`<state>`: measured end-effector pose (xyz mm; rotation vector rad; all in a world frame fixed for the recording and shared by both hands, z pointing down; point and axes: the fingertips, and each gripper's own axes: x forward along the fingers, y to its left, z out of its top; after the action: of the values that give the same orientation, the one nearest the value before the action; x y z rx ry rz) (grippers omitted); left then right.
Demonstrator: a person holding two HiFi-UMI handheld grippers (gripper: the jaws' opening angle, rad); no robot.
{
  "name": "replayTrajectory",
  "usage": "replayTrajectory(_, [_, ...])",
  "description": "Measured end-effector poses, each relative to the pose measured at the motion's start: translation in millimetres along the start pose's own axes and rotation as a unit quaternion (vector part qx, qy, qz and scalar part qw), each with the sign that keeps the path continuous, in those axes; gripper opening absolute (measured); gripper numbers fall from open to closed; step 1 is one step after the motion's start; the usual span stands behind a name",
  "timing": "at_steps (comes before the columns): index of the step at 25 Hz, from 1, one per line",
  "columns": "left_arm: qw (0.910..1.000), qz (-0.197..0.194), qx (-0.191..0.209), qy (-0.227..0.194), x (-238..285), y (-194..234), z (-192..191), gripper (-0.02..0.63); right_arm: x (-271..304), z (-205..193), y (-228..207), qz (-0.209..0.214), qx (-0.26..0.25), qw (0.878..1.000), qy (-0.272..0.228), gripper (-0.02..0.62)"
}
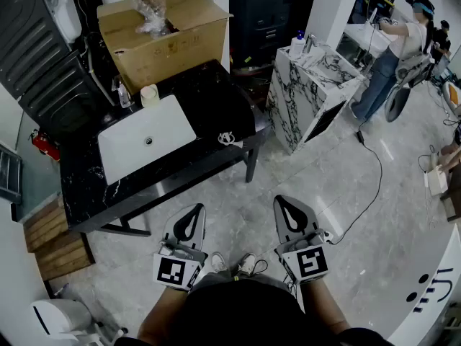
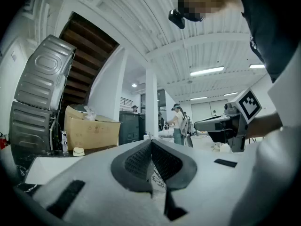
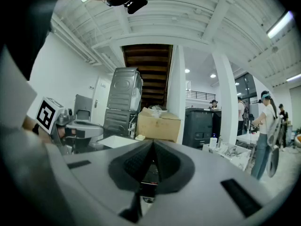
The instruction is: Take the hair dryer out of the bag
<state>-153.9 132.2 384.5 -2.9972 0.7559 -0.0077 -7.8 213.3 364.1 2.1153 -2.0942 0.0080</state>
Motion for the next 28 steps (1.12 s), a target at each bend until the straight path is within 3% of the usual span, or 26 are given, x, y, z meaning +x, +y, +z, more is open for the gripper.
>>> replayTrajectory(7, [1.0000, 0.005, 0.002, -0.005, -2.9, -7.3, 5.7, 0.020, -3.8, 4.8, -2.8, 0.006, -0.002, 1.000, -0.006, 0.012])
replayTrajectory(12, [0.9998, 0.018, 0.002, 0.001, -5.9, -7.7, 4.8, 0.020, -6.0, 5.2, -5.2, 0.034, 0.040, 0.998, -0.025, 0.012])
replayTrajectory(20, [0.9989, 0.041, 0.001, 0.024, -12.0, -13.2, -11.9, 0.020, -4.8, -26.7, 0.4, 0.065, 0.047, 0.997, 0.000, 0.012])
replayTrajectory(28, [0.9990, 0.023, -0.015, 0.036, 21.0, -1.3, -30.3, 0.020, 21.7, -39.5, -12.7, 0.065, 0.036, 0.997, 0.022, 0.012])
